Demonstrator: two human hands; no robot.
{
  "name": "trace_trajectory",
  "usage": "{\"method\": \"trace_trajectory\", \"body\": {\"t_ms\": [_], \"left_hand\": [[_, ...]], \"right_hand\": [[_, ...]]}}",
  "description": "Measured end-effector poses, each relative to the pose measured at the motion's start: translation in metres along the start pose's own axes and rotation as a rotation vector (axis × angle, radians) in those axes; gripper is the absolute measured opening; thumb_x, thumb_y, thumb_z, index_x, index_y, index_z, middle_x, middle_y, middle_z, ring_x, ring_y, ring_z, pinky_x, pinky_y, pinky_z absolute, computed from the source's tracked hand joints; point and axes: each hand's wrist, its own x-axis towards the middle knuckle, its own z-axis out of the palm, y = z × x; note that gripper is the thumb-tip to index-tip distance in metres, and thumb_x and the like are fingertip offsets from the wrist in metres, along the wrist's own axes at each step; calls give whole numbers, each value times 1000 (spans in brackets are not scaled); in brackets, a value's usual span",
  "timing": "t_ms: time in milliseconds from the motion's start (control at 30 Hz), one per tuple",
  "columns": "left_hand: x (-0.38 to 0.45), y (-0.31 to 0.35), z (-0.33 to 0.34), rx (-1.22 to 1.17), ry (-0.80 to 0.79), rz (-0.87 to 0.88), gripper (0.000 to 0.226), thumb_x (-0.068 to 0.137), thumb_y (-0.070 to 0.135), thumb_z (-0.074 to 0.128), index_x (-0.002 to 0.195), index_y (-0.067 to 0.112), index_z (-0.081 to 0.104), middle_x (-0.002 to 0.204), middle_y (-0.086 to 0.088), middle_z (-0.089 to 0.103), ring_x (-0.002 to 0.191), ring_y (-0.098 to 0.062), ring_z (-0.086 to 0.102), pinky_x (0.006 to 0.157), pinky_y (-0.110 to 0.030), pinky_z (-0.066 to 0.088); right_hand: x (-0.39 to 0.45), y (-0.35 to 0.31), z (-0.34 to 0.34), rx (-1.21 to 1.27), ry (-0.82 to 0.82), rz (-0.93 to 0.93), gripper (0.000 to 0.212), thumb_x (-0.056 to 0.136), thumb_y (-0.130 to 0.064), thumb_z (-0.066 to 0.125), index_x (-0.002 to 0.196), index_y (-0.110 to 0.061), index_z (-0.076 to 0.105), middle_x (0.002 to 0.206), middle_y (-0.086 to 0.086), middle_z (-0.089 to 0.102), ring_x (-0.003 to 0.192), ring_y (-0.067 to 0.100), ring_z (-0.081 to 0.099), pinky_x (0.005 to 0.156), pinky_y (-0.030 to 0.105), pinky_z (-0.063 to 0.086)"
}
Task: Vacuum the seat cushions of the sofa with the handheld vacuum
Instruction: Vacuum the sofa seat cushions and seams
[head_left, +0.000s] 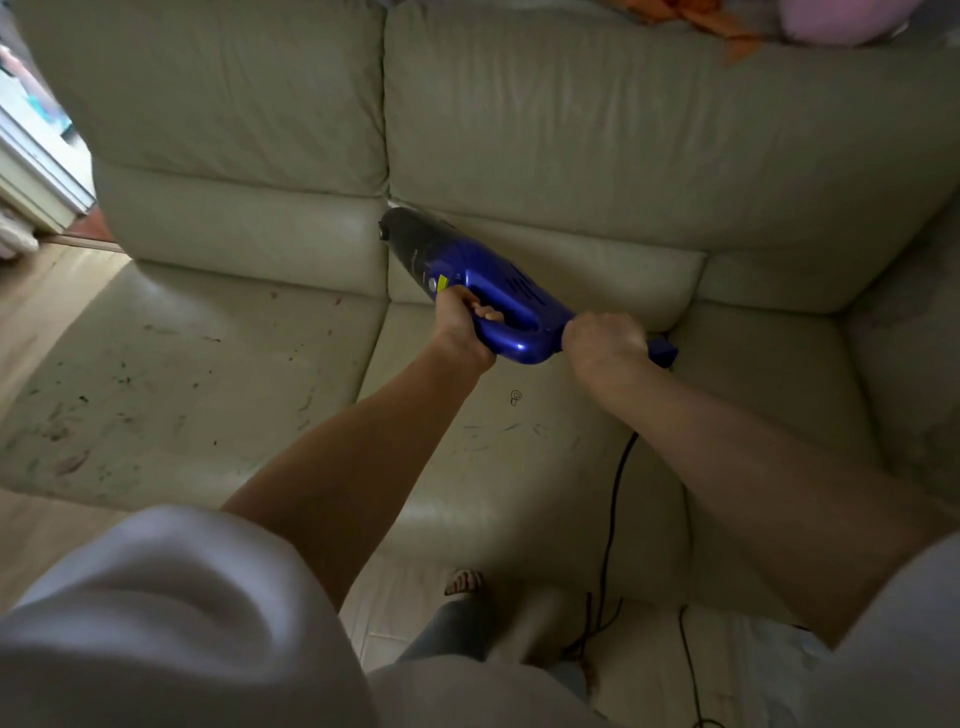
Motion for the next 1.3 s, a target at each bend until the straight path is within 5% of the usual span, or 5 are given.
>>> {"method": "trace_trajectory", "body": {"t_ms": [633,1000,1300], "left_hand": [[-2,-54,27,28,-11,-69,28,84,8,33,57,16,30,37,4,32,29,-8,30,34,-12,31],[-21,-138,68,110,-56,-147,28,83,6,33,56,16,31,36,4,32,27,-8,31,33,-12,32],[-39,-210,102,151,-127,-248,22,82,7,39,62,16,39,40,5,37,31,-8,35,35,-13,36]], "right_hand": [[-26,46,24,-14,-51,98,29,91,2,50,118,-8,56,116,8,57,103,23,61,70,31,45],[-81,114,63,67,-134,216,29,92,1,50,119,-6,55,117,10,58,106,26,62,87,38,54],[-127,172,95,98,-156,316,27,95,1,44,117,-6,57,119,10,60,109,25,61,84,33,50]]}}
